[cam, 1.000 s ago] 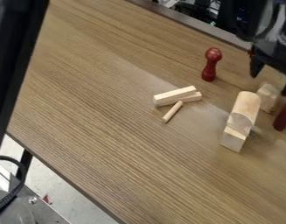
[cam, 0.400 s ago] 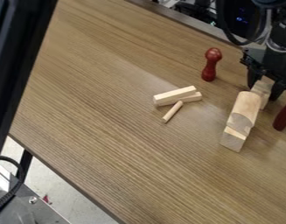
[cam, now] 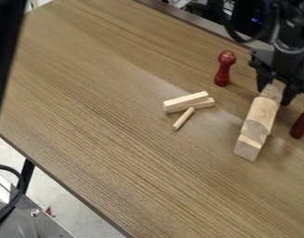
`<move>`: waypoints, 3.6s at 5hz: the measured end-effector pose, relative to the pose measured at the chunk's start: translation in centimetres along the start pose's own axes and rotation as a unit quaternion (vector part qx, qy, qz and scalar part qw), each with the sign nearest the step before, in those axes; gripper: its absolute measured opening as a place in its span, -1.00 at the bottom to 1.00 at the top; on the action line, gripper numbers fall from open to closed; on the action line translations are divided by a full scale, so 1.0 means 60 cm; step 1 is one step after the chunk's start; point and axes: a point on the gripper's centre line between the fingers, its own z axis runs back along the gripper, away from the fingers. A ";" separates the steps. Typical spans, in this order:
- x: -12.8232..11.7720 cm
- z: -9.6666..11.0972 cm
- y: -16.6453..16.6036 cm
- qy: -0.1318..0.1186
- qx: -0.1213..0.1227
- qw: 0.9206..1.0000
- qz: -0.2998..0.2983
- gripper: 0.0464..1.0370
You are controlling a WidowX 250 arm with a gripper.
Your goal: Move the cube with a hole to the left
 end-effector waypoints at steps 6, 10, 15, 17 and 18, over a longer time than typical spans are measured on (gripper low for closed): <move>-0.068 0.150 0.194 -0.135 -0.167 0.956 0.198 0.04; -0.090 0.070 0.277 -0.110 -0.255 0.925 0.258 0.04; -0.103 -0.001 0.277 -0.069 -0.317 0.905 0.275 0.19; -0.108 -0.001 0.285 -0.066 -0.317 0.902 0.286 0.86; -0.114 0.005 0.305 -0.067 -0.252 0.930 0.260 0.86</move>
